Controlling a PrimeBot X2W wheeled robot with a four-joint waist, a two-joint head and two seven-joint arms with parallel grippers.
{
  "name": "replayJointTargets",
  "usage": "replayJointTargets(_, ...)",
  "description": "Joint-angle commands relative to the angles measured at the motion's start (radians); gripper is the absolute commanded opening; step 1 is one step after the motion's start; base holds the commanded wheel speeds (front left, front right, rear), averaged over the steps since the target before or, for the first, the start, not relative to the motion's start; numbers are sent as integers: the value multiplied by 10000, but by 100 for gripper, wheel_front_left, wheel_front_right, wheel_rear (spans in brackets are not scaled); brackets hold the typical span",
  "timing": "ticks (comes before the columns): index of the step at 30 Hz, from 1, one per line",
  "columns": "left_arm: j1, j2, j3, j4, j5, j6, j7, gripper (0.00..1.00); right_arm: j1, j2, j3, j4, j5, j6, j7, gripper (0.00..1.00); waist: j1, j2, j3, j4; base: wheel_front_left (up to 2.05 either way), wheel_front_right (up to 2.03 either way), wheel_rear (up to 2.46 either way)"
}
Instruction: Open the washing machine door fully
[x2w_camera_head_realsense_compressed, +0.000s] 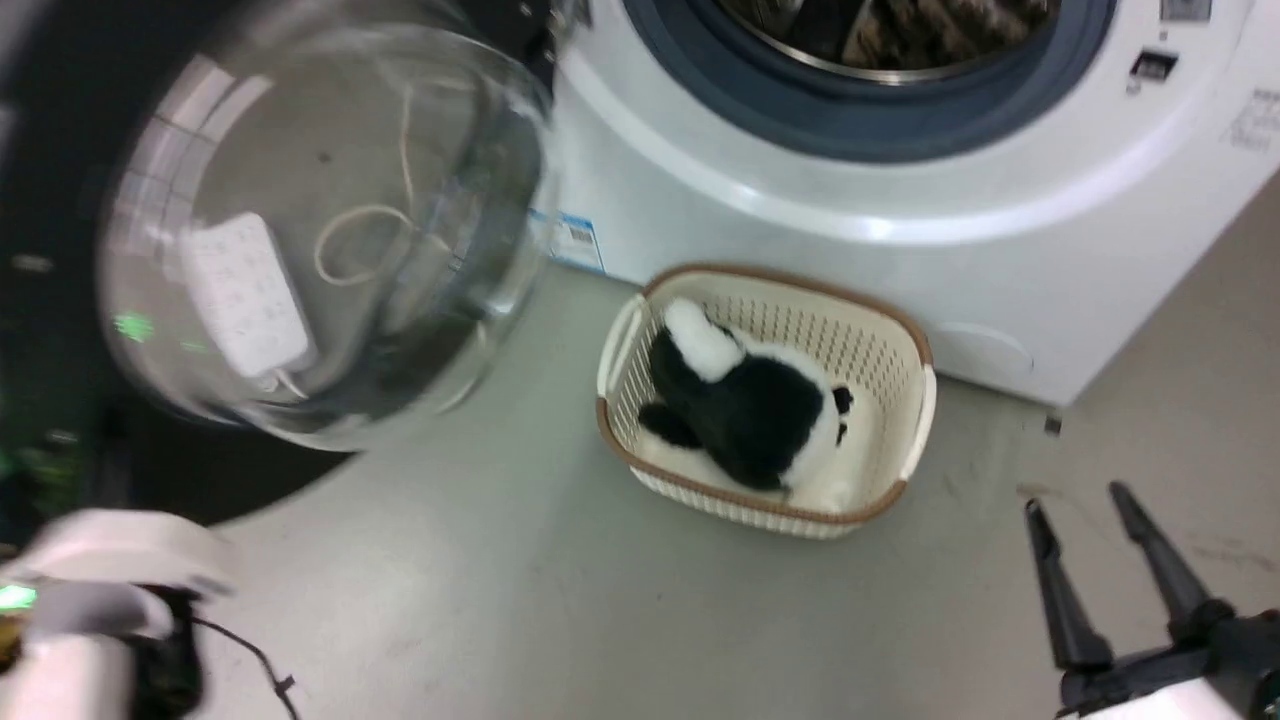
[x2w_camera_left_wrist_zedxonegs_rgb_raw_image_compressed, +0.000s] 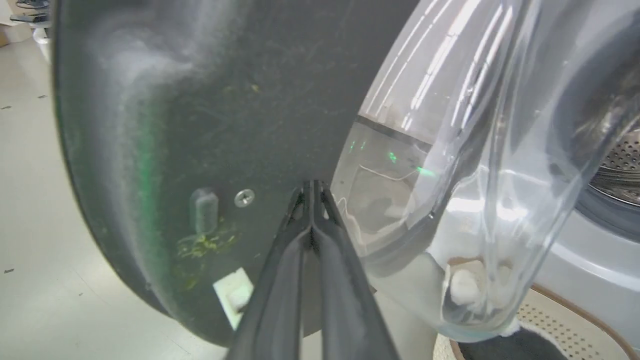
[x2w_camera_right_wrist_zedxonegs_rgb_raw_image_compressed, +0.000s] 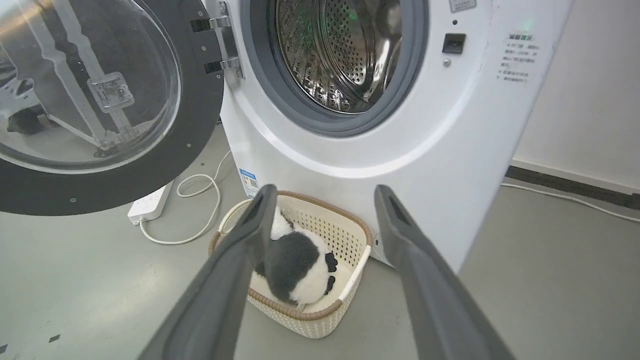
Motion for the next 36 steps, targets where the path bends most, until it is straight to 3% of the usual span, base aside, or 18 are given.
replayJointTargets(1,-230,131,185,139,-158,28,-82,0,-164,-105,-62,-88,61,8,-45,100,-2,0,390,-258,0,0,0)
replayJointTargets(9,-1490,1368,1247,1858,-777,-305,-144,0,-465,-466,-475,-313,129,8,-45,100,-2,0,1081,-576,0,0,0)
replayJointTargets(14,-2022,1636,1396,2771,-858,-486,-556,0,-582,-533,-585,-313,154,8,-45,100,-2,0,1115,-680,0,0,0)
replayJointTargets(18,-2069,1461,1265,2968,-861,-745,-884,0,-584,-443,-579,-205,137,8,-45,100,-2,0,795,-760,0,0,0)
replayJointTargets(24,-1682,1215,774,2112,-472,-1088,-1158,0,-603,-189,-788,-146,23,8,-45,100,-2,0,-62,-870,0,0,0)
replayJointTargets(28,-980,813,-314,731,377,-993,-1111,0,-534,30,-848,-7,-32,8,-45,100,-2,0,-982,-1110,0,0,0)
replayJointTargets(36,349,5,-1268,-900,754,-699,-924,0,-239,327,-610,122,-153,8,-45,100,-2,0,-2105,-1849,0,0,0)
